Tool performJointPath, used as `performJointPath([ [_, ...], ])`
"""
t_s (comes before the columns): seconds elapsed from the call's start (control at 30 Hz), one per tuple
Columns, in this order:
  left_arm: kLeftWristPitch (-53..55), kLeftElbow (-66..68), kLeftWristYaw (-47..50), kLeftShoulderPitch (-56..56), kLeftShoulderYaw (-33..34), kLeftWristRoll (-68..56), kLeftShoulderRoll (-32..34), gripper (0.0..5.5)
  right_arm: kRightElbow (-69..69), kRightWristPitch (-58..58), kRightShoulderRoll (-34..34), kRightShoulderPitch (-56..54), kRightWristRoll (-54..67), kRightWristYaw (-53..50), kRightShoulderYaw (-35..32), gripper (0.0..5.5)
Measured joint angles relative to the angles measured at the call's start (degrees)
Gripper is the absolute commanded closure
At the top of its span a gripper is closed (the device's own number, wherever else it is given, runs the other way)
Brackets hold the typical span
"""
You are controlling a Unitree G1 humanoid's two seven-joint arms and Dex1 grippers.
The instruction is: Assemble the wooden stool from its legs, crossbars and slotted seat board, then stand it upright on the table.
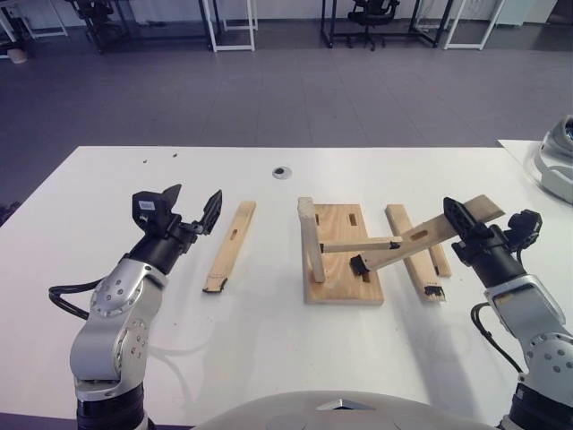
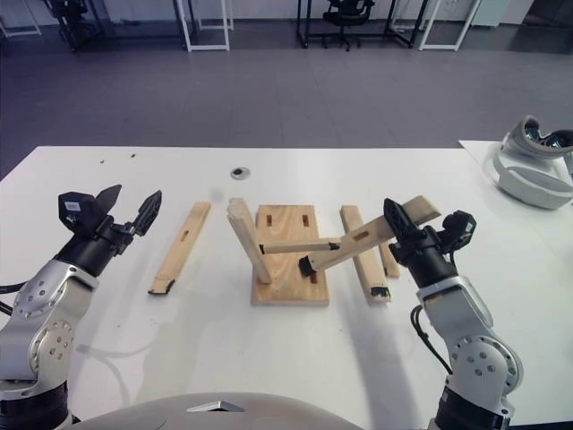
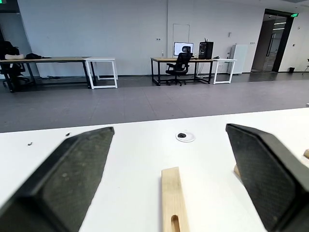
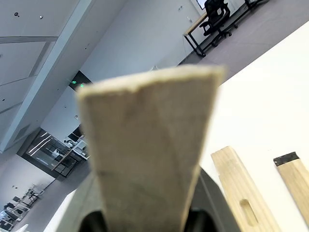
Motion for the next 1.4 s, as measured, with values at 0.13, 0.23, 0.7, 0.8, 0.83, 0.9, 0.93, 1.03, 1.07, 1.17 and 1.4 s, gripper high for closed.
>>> performJointPath([
  [0.13, -0.43, 0.01, 0.81, 1.01, -0.16, 1.52, 0.11, 1.23, -0.18, -1.05, -0.57, 0.35, 4.42, -0.62, -1.74, 4.49],
  [0.23, -0.57, 0.09, 1.16, 1.02, -0.97, 2.08, 0.1, 1.23, -1.69, -0.9, -1.5, 0.83, 7.16, -0.09, -0.92, 4.49],
  [0.7, -0.59, 0.7, 2.31, 1.08, -2.04, 4.23, -0.22, 1.23, -3.59, -5.83, -5.5, 6.06, -2.04, 2.31, 2.92, 4.49],
  [0.8, -0.66, 0.7, 2.39, 1.22, -2.34, 4.44, -0.24, 1.23, -6.8, -5.7, -7.72, 4.69, -6.05, 1.03, 6.22, 4.48],
  [0.83, -0.67, 0.69, 2.4, 1.26, -2.71, 4.94, -0.23, 1.23, -8.62, -5.7, -8.34, 3.73, -8.79, 0.01, 8.49, 4.48],
  [0.9, -0.67, 0.69, 2.42, 1.32, -3.19, 5.62, -0.23, 1.23, -10.9, -5.69, -9.02, 2.83, -11.76, -1.81, 11.37, 4.48],
  [0.93, -0.67, 0.68, 2.43, 1.32, -3.53, 5.95, -0.24, 1.23, -11.5, -5.64, -9.05, 2.17, -13.25, -3.3, 12.61, 4.47],
  [1.03, -0.67, 0.68, 2.42, 1.28, -3.83, 6.08, -0.25, 1.23, -13.19, -5.16, -9.44, 1.63, -15.19, -6.51, 14.58, 4.46],
  [1.07, -0.67, 0.68, 2.42, 1.27, -3.97, 6.19, -0.25, 1.23, -13.52, -5.16, -9.57, 1.58, -15.63, -6.84, 15.07, 4.46],
  [1.17, -0.67, 0.68, 2.57, 1.15, -4.68, 6.39, -0.92, 1.23, -14.81, -5.17, -9.76, 1.91, -17.47, -6.93, 16.0, 4.45],
  [1.4, -0.66, 0.08, 4.17, 0.89, -7.13, 6.69, -2.57, 1.23, -18.73, -2.74, -10.52, 2.27, -18.05, -11.25, 16.72, 4.45],
])
